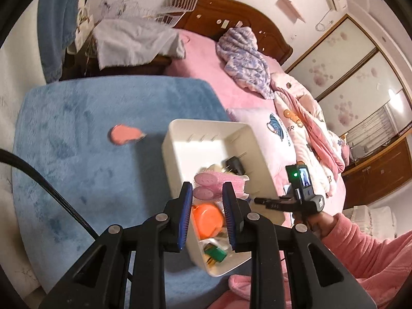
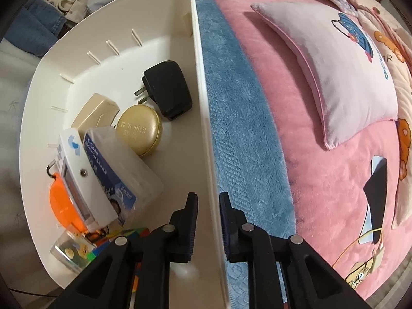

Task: Organize rigid objects
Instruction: 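Carry the pink hair-roller clip into the tray and release it with the left tool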

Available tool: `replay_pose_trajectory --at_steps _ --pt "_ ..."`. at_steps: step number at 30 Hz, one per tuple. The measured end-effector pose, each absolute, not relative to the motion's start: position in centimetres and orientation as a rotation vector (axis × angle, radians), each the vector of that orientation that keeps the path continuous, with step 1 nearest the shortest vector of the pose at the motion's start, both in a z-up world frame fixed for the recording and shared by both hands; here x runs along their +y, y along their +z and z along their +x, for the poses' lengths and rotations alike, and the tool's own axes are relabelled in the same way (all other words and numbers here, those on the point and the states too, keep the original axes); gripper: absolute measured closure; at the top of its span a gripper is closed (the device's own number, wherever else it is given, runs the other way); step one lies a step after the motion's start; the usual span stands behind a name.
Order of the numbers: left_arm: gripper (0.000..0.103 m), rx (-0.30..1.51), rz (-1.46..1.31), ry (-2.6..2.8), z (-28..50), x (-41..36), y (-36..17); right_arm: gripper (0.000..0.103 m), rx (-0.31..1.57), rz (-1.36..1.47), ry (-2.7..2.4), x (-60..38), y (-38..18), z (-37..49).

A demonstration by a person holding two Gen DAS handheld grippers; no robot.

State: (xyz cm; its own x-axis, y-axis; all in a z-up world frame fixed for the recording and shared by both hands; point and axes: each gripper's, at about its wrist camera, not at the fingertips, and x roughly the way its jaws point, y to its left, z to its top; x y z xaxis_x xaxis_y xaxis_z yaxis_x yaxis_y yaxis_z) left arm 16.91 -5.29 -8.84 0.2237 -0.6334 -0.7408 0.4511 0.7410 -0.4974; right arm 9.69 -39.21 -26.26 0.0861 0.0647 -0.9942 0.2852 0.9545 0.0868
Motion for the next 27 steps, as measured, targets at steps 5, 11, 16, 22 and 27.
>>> replay_pose_trajectory --at_steps 5,11,16,22,27 --pt "0.078 1.08 -0.202 -0.724 15.7 -8.3 -8.6 0.09 1.474 0.31 -0.128 -39.7 -26.2 8.9" --pt "0.078 1.065 -0.281 -0.642 15.2 -10.9 -9.8 0.094 1.472 0.297 -0.08 -40.1 -26.5 8.4" --pt "0.078 1.043 -0.277 -0.527 14.5 -13.4 -10.9 0.094 1.471 0.254 -0.032 -39.9 -26.5 8.4" --pt "0.078 1.047 -0.307 -0.445 13.6 -16.2 -12.5 0.094 1.48 0.176 0.022 -39.3 -26.5 8.6" --pt "0.078 1.074 -0.25 -0.408 12.6 -18.8 -14.1 0.093 1.484 0.139 0.059 -38.9 -26.2 8.7"
